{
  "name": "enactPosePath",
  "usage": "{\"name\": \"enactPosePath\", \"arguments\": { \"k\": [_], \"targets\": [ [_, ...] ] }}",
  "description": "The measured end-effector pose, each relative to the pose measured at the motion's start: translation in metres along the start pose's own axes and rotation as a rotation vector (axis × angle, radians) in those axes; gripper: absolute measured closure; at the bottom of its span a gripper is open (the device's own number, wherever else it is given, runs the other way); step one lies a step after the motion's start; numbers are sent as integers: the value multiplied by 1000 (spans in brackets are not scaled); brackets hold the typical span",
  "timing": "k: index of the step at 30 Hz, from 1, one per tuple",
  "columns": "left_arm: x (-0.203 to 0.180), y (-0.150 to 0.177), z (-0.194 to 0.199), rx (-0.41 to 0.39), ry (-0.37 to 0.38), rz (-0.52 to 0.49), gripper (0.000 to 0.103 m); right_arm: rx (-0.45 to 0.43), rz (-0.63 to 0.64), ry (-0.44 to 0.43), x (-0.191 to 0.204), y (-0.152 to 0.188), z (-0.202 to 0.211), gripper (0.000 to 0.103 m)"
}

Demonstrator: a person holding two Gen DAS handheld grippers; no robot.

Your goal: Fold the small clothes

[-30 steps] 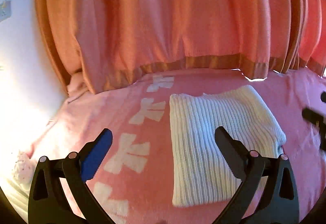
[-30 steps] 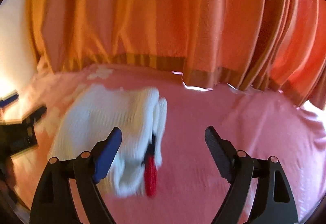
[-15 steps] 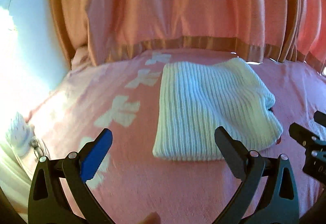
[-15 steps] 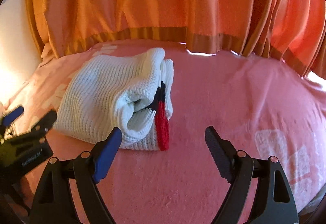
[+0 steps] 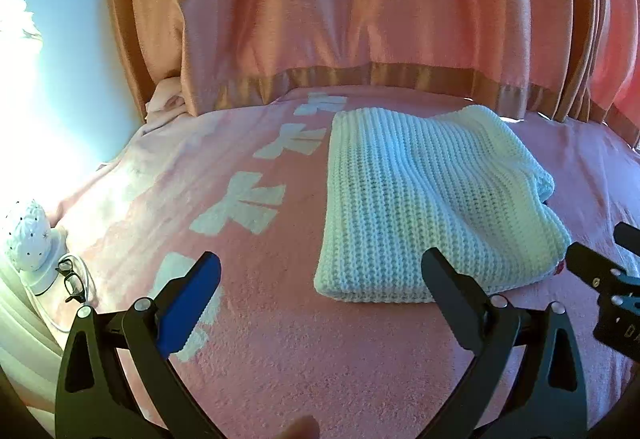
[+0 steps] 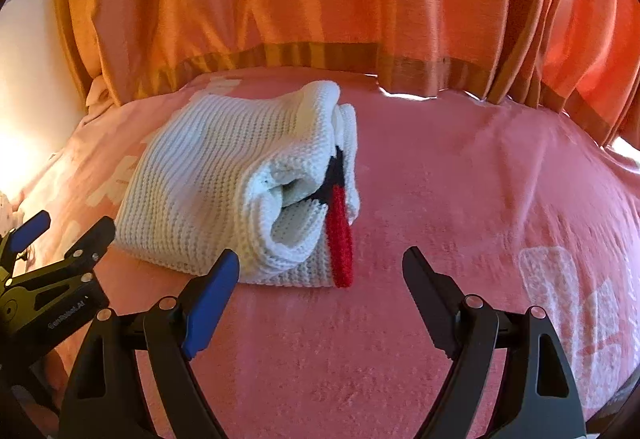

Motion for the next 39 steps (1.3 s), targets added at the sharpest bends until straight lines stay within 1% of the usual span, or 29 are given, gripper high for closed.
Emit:
{"name": "enactPosePath", "arguments": {
  "k": [11, 15, 22, 29, 39],
  "targets": [
    [-7, 3, -3, 18, 12, 2, 5, -2, 4, 2, 2, 1, 0, 22],
    [-9, 1, -1, 4, 3, -9, 5, -2, 2, 1, 2, 2, 0, 22],
    [-10, 3, 0, 3, -4, -25, 5, -3, 12, 4, 7, 3, 0, 22],
    [-8, 7, -4, 26, 4, -17, 5, -2, 12, 10, 10, 5, 0, 22],
    [-11, 8, -4, 36, 11, -23, 5, -1, 11, 9, 10, 5, 0, 22]
  ]
}}
Point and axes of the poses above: each gripper's, at about its wrist camera, not at the fingertips, and z roughly against the way its jaws point, x to its left, y to its underside, the point moved 9 cm from there along -z, roughly the way its jaws point, and after that the axes turned 13 degrees about -x, right-handed, at the moved point
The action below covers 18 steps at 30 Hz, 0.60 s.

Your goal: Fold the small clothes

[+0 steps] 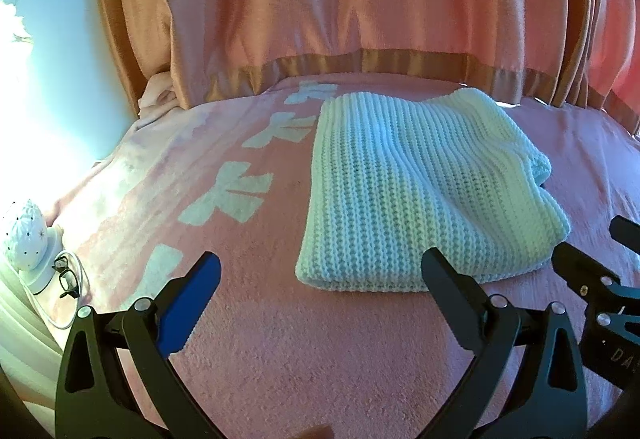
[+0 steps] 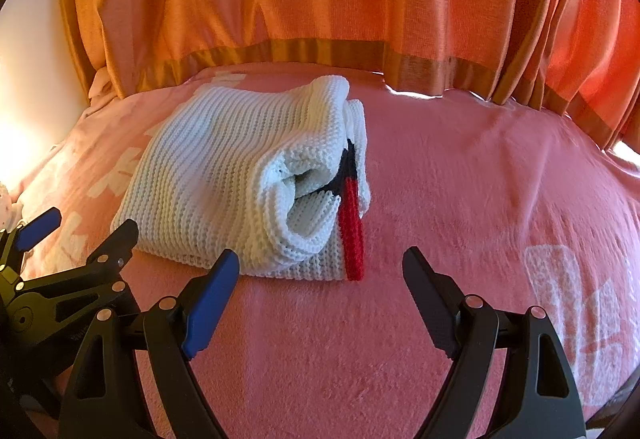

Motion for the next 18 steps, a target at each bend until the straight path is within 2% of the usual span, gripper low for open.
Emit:
{"name": "enactPosePath", "arguments": {
  "k": [8, 15, 18],
  "targets": [
    [-3, 2, 0, 13, 24, 10, 5, 1, 0, -1, 0, 1, 0, 22],
    [-6, 3, 7, -41, -24, -49, 5, 5, 0, 0, 2, 5, -1, 22],
    [-6, 2, 7, -46, -21, -49, 5, 3, -5, 3, 2, 5, 0, 22]
  ]
}}
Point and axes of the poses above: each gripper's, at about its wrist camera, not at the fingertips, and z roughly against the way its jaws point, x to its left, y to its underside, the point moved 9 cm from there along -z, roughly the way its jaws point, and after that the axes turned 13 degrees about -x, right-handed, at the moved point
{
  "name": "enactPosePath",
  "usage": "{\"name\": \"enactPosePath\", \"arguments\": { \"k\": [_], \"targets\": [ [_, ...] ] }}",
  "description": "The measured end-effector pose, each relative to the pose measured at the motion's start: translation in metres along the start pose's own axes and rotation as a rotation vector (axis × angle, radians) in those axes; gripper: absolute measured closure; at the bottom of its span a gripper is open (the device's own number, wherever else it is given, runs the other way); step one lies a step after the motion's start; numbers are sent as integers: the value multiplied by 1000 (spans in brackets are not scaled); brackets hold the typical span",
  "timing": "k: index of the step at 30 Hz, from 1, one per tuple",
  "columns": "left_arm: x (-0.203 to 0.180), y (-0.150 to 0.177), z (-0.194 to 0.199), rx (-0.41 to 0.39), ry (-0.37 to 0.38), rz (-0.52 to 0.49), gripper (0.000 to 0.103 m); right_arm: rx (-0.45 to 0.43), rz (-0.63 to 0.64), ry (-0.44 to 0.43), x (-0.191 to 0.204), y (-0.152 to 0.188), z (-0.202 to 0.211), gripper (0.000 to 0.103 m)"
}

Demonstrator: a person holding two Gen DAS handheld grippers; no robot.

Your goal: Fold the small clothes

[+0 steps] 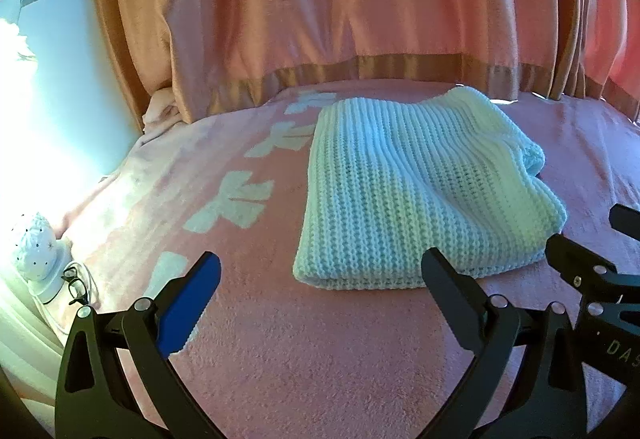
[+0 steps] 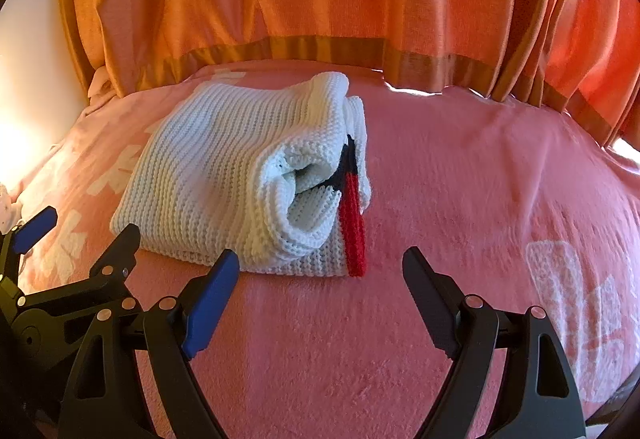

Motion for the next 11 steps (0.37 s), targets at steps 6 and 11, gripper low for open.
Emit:
{"name": "enactPosePath", "arguments": {
  "k": [6, 11],
  "targets": [
    [2, 1, -3, 27, 19, 35, 5, 0, -1, 4, -1, 1, 1, 22],
    [3, 0, -4, 27, 23, 58, 5, 1, -1, 5, 0, 2, 1, 22]
  ]
}}
Point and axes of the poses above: each gripper's, at about its wrist camera, not at the fingertips, and z roughly against the way its jaws point, x to its left, y to its underside, the point moved 9 cm from there along -z, roughly the way its jaws point, and after that the axes turned 13 degrees about -x, right-handed, at the moved point
